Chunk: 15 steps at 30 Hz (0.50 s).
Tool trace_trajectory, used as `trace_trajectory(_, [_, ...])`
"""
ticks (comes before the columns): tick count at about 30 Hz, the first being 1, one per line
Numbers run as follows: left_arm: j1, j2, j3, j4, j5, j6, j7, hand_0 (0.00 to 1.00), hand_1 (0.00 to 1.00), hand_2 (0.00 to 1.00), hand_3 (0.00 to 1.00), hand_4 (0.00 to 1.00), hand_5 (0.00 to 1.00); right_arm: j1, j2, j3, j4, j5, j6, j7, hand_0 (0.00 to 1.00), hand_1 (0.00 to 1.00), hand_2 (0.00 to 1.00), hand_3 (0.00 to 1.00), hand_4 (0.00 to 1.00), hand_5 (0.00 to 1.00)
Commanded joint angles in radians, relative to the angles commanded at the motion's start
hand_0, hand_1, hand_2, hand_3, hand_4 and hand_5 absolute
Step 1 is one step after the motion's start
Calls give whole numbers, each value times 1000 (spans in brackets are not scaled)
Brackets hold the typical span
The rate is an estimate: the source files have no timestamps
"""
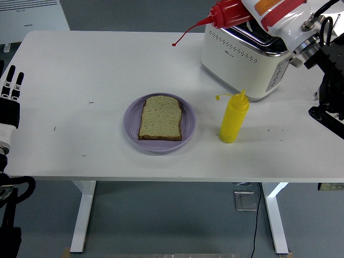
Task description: Pick up the cup,pour liquid into bread,place the cup on the desk
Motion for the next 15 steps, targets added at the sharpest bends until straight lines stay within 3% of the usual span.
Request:
trace_trajectory(7, [0, -2, 0, -1, 1, 0, 1, 808, 781, 809, 729, 489, 998, 8, 19, -129, -20, 0, 28, 0, 230, 261, 359, 478, 424, 48])
trace_trajectory(15, [2, -1, -5, -1, 2, 1, 1, 807, 781, 809, 730, 489, 998, 4, 4, -59, 0, 0, 24, -8, 230, 261, 359, 477, 423, 48])
